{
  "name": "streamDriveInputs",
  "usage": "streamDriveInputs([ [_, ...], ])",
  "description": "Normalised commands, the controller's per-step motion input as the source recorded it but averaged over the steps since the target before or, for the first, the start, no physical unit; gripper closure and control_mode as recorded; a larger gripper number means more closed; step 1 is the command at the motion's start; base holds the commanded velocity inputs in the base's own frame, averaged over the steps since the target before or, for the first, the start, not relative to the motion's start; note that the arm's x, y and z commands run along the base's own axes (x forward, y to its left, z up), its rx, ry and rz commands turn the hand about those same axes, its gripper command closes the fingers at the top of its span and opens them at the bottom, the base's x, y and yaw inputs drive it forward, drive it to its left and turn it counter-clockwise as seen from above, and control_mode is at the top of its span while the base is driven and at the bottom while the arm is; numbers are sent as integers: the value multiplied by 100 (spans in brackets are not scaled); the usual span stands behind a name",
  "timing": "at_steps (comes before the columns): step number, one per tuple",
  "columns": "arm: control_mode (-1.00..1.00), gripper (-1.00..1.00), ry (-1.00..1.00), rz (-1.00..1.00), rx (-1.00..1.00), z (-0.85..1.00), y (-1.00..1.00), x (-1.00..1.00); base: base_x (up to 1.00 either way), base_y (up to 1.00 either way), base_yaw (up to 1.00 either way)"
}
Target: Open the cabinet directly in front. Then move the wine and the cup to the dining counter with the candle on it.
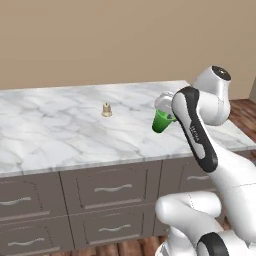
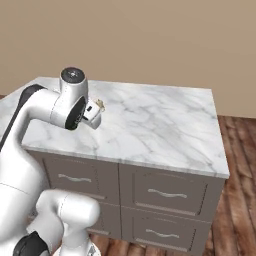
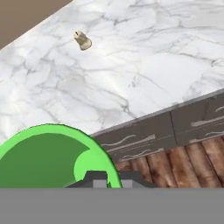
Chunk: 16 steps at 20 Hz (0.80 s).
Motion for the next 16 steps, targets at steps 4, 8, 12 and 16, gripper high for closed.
streamDriveInputs([
  [4,-100,100,5,-1,-5,-17,3,51,0,0,0],
  [8,-100,100,8,-5,-3,-35,8,100,0,0,0],
  [12,-100,100,11,-4,-1,-40,8,100,0,0,0],
  [16,-100,100,10,-2,-4,-47,5,100,0,0,0],
])
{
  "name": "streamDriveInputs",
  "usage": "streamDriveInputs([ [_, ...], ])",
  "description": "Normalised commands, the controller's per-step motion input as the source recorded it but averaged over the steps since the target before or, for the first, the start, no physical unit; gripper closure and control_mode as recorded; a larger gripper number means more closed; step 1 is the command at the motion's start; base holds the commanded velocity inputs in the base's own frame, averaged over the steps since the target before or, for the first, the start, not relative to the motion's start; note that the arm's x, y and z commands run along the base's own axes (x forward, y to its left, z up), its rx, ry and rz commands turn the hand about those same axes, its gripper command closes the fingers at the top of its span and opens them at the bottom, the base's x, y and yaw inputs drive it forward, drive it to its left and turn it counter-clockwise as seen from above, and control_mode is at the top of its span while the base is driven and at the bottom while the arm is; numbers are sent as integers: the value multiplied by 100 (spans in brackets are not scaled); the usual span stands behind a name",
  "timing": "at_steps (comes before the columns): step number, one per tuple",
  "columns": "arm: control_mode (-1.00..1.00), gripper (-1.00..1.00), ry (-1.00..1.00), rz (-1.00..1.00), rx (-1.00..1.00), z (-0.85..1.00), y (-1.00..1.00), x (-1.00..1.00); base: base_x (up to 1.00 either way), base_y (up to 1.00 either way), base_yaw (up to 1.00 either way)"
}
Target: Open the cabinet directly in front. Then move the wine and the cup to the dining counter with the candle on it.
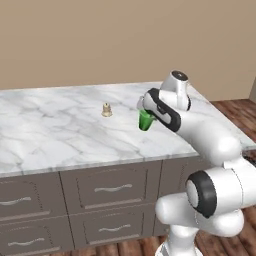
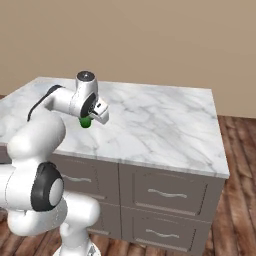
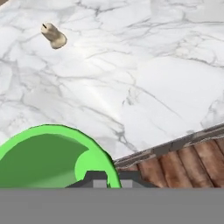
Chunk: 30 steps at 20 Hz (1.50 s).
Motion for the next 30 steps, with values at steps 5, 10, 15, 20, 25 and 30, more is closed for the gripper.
streamDriveInputs([
  [5,-100,100,5,0,-7,-60,0,90,0,0,0],
  [10,-100,100,0,0,0,-51,0,87,0,0,0],
  [15,-100,100,0,0,0,-59,1,58,0,0,0],
  [20,-100,100,0,0,0,-59,4,49,0,0,0],
  [25,-100,100,0,0,0,-31,0,66,0,0,0],
  [30,-100,100,0,0,0,-23,0,86,0,0,0],
])
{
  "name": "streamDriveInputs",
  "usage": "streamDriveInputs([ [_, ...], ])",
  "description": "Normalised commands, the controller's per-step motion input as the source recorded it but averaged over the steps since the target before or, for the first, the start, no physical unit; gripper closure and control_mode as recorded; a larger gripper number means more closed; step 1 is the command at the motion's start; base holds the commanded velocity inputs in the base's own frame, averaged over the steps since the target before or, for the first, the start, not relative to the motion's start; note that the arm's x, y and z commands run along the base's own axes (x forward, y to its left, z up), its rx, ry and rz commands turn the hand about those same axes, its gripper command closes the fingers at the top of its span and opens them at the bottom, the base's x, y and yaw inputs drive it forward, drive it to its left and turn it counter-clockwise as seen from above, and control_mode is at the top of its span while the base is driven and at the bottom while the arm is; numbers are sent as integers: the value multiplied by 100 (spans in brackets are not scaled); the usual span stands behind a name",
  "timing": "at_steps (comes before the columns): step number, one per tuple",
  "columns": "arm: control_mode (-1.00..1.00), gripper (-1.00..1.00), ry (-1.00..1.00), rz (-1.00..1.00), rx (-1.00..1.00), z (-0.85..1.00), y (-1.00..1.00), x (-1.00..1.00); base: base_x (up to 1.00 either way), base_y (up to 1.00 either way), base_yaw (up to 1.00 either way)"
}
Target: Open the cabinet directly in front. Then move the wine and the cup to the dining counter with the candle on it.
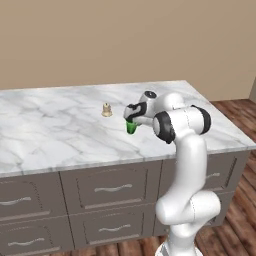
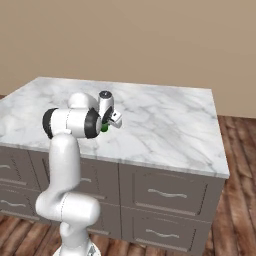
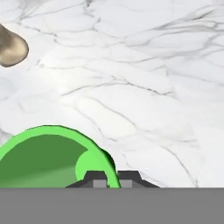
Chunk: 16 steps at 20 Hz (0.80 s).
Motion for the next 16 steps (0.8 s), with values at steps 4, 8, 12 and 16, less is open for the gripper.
streamDriveInputs([
  [4,-100,-100,0,0,0,-14,0,67,0,0,0],
  [8,-100,-100,0,0,0,0,0,0,0,0,0],
  [12,-100,-100,0,0,2,28,0,0,0,0,0],
  [16,-100,-100,-5,0,7,100,-7,-58,0,0,0],
])
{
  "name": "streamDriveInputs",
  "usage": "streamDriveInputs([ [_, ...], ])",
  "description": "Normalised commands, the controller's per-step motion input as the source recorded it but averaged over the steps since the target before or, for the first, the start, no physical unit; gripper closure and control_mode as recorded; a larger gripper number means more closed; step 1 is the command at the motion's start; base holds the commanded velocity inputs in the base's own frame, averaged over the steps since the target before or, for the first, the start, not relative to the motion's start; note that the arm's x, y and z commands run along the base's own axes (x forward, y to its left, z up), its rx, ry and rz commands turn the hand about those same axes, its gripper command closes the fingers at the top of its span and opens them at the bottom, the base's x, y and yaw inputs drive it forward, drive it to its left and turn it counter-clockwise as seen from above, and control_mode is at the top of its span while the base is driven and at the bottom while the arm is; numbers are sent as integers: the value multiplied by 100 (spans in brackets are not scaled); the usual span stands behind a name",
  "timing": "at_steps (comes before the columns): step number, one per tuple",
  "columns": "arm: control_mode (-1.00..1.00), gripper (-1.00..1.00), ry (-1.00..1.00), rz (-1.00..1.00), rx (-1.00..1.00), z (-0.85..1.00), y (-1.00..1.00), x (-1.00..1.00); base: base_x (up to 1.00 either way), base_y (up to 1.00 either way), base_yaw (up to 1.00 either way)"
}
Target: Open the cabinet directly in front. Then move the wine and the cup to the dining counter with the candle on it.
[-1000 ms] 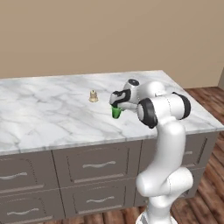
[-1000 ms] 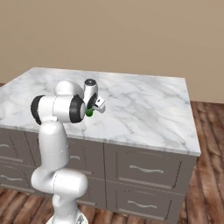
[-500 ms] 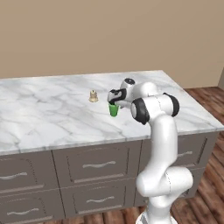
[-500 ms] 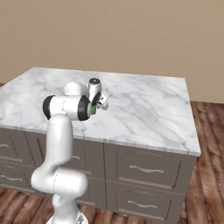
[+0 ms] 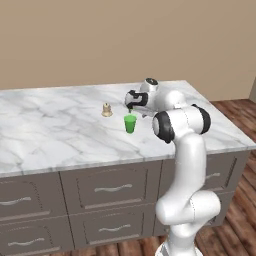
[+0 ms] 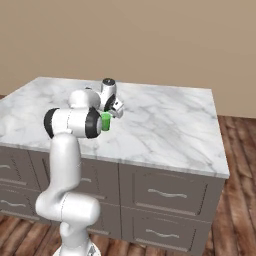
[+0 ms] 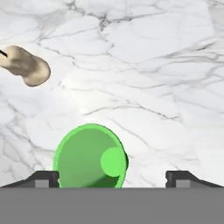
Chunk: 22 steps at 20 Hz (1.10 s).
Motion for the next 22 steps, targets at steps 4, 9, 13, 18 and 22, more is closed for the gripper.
streamDriveInputs([
  [4,-100,-100,-15,4,7,100,-18,-100,0,0,0],
  [9,-100,-100,-10,10,12,95,-28,-100,0,0,0],
  [13,-100,-100,-2,14,8,73,-11,-100,0,0,0],
  [18,-100,-100,-11,15,5,94,-3,-100,0,0,0],
  [22,-100,-100,-78,15,-2,93,0,-97,0,0,0],
])
